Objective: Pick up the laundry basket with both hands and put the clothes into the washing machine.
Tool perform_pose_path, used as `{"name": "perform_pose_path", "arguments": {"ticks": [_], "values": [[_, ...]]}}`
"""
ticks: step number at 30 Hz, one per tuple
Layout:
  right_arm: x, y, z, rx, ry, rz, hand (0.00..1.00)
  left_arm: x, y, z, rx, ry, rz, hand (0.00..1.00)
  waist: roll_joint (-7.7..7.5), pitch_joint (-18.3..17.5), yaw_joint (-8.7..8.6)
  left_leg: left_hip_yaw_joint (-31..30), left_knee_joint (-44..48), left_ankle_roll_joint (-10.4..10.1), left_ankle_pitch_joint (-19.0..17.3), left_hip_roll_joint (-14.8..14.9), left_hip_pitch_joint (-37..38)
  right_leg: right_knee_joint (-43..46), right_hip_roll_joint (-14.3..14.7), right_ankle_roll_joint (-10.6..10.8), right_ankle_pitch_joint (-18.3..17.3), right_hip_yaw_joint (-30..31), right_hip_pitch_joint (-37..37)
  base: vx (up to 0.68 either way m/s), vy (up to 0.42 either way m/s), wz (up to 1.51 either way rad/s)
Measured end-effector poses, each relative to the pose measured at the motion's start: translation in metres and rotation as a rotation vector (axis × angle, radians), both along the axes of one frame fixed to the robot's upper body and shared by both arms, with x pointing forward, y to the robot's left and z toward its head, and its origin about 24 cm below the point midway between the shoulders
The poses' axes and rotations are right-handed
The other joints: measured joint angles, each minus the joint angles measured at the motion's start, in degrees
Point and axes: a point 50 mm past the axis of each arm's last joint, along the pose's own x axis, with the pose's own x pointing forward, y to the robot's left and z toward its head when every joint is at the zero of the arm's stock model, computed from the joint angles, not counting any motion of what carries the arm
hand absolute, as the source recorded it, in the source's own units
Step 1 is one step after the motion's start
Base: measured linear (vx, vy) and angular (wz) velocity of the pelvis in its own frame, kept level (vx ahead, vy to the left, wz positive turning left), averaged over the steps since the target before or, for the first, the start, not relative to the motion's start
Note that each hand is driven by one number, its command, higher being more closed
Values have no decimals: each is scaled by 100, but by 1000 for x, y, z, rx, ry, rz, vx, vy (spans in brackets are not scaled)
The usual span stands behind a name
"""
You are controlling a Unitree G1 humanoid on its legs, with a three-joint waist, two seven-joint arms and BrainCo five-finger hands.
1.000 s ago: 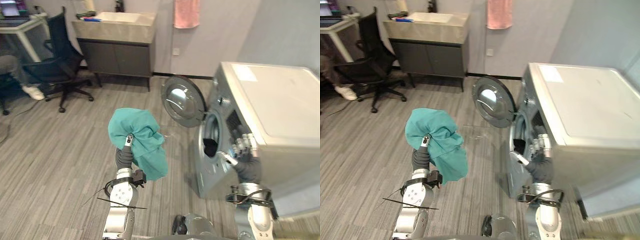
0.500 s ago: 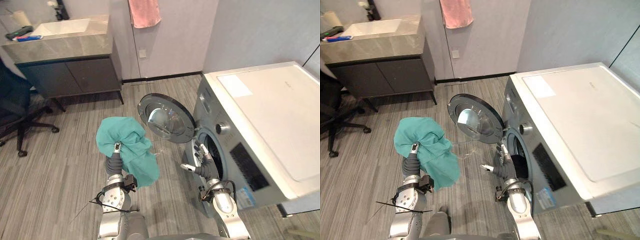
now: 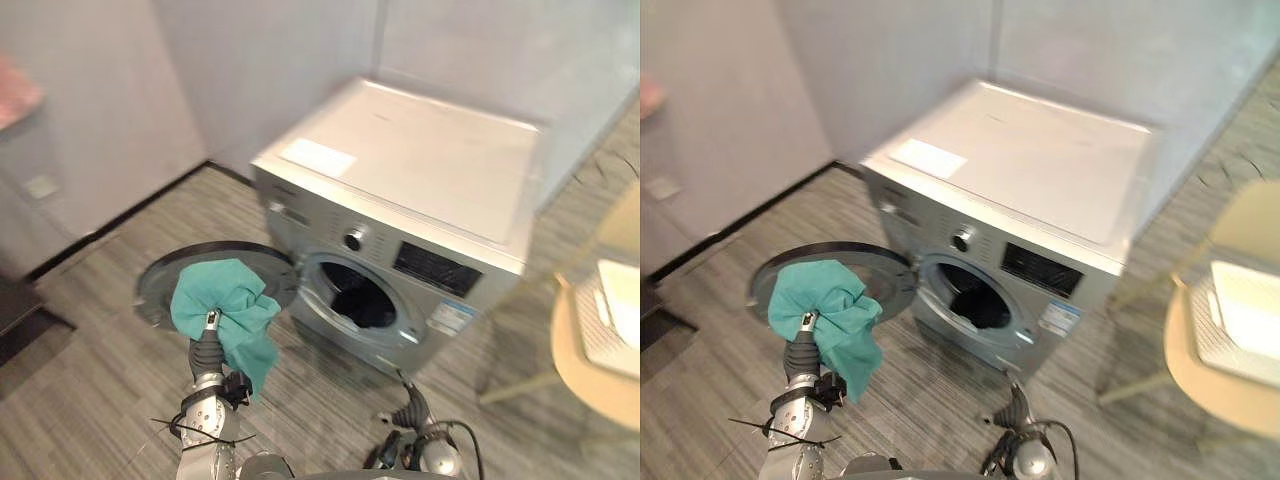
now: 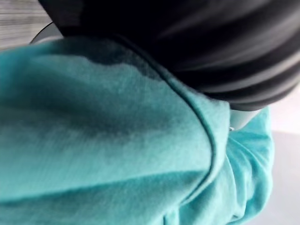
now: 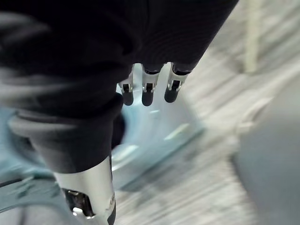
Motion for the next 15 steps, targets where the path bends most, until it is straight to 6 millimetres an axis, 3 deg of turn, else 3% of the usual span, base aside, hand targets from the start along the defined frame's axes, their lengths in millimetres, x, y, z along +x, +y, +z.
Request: {"name": "perform_pose_path", "arguments": {"ticks": [1, 3, 5, 6, 9, 12, 14, 15], "values": [[1, -6, 0, 0, 1, -30, 0, -2, -5, -10, -30, 49, -10, 100, 45, 19, -116, 4, 52, 17, 90, 57, 67, 1, 81, -23, -14, 41, 17, 153, -69, -51], [-2, -12, -3, 7, 16, -61, 0, 0, -17, -20, -96, 87, -26, 100, 129, 84, -53, -137, 816, 98, 139, 427, 41, -21, 337, -63, -120, 108, 230, 213, -123, -54], [-4, -16, -6, 19, 30, -91, 0, -1, -15, -25, -120, 103, -22, 100, 186, 150, 69, -494, 1855, 554, 437, 827, -214, -71, 588, -109, -193, 257, 440, 125, -98, -66], [-6, -19, -8, 37, 38, -128, 0, -3, -14, -27, -132, 110, -7, 100, 140, 229, 119, -871, 2470, 646, 740, 990, -538, -153, 688, -146, -237, 355, 575, 99, -23, -49], [-2, -25, -16, 76, 76, -194, 0, -3, -13, -27, -163, 104, 10, 100, 119, 295, 132, -1447, 2795, 524, 653, 988, -1181, -186, 697, -144, -291, 571, 537, 59, 36, -33], [11, -29, -21, 94, 97, -250, 0, -3, -13, -27, -193, 98, 21, 100, 85, 558, 276, -1484, 1578, 461, 691, 976, -1301, -115, 681, -144, -217, 1007, 201, 8, 120, -72], [27, -32, -16, 115, 62, -302, 0, -3, -15, -27, -214, 92, 28, 100, 123, 787, 275, -1468, 284, 65, 1080, 837, -1280, 302, 576, 62, -158, 1427, -437, 14, 232, -82], [35, -33, -13, 120, 37, -310, 0, -2, -14, -27, -219, 88, 29, 100, 117, 925, 267, -1456, 240, -364, 1030, 811, -1281, 477, 543, 120, -190, 1540, -600, -15, 237, -50]]}}
